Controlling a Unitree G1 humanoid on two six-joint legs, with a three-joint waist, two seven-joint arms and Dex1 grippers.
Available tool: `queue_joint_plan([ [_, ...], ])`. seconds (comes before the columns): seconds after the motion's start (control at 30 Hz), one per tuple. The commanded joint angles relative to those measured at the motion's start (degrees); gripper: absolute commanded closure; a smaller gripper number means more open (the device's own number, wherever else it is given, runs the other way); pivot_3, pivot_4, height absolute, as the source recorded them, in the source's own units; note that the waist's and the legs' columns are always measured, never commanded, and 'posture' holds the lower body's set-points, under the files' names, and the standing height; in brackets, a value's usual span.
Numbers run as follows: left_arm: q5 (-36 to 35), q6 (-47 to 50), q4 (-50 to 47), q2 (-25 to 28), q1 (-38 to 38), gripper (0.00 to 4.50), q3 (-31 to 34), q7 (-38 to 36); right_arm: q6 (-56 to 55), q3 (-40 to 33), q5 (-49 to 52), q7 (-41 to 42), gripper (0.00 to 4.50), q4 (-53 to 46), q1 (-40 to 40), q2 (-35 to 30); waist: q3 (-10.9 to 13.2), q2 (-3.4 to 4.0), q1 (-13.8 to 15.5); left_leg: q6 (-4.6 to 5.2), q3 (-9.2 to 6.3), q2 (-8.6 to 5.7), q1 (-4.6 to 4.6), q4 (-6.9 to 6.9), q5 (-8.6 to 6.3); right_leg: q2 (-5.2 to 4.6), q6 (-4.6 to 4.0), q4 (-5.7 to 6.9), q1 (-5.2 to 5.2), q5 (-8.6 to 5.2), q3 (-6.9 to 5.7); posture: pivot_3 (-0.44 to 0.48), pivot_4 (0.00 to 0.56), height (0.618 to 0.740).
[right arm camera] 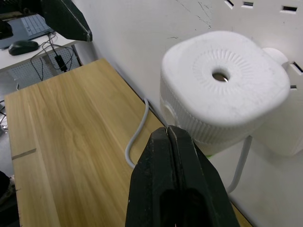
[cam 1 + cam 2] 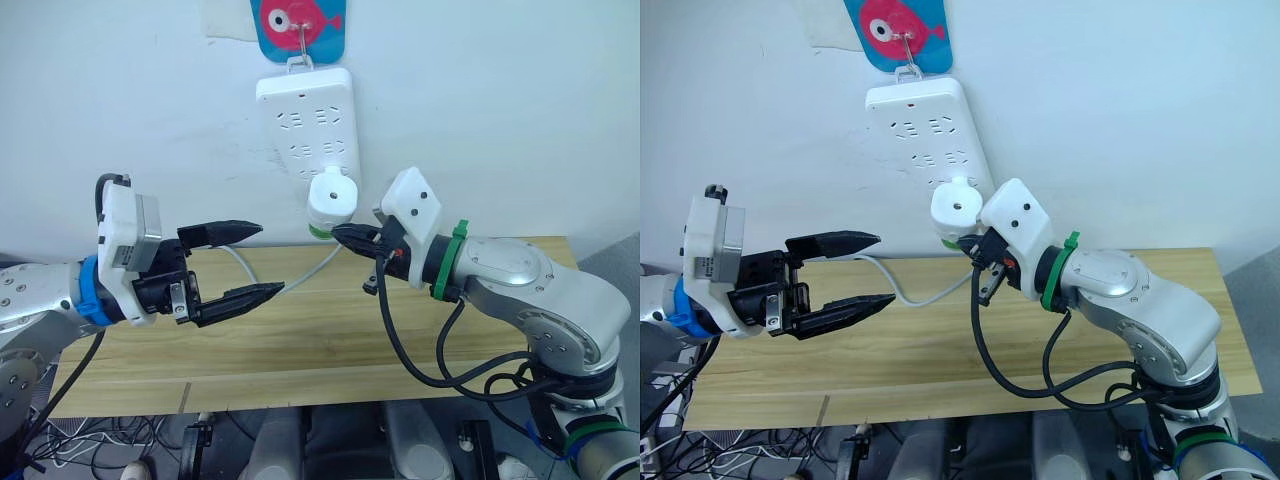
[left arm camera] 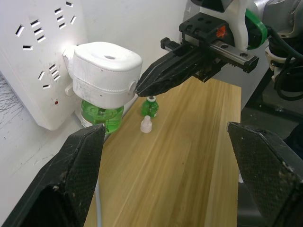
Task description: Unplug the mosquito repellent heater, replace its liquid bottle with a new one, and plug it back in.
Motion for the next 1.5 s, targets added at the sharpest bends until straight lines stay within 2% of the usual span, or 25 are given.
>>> queue_joint_plan([
  [0.03, 0.2, -1.3, -0.8, 0.1, 0.0, 0.16, 1.2, -0.5, 0.3, -1.3, 1.9, 1.0, 4.48, -3.2, -0.1, -0.6, 0.0, 0.0, 0.0, 0.0, 0.0, 0.0, 0.0, 0.0, 0.0, 0.0, 0.0, 0.0, 0.0, 0.0, 0.0, -0.168, 0.33, 0.74],
  [0.63, 0.8, -1.2, -1.3, 0.0, 0.2, 0.16, 1.5, 0.2, 0.0, -0.4, -0.7, -2.5, 4.48, -0.7, -1.5, 0.6, 0.0, 0.0, 0.0, -0.08, 0.0, 0.0, 0.0, 0.0, 0.04, 0.0, 0.0, 0.0, 0.0, 0.0, 0.0, -0.163, 0.322, 0.74],
  [1.5, 1.8, -1.6, 0.2, -0.2, -2.1, 0.16, -0.7, -0.5, 8.5, -2.0, -4.5, -13.8, 4.48, -2.9, -4.5, 7.4, 0.0, 0.0, -0.1, -0.12, 0.0, 0.0, 0.02, 0.03, 0.07, 0.0, 0.0, 0.06, 0.0, 0.0, 0.0, -0.198, 0.316, 0.74],
])
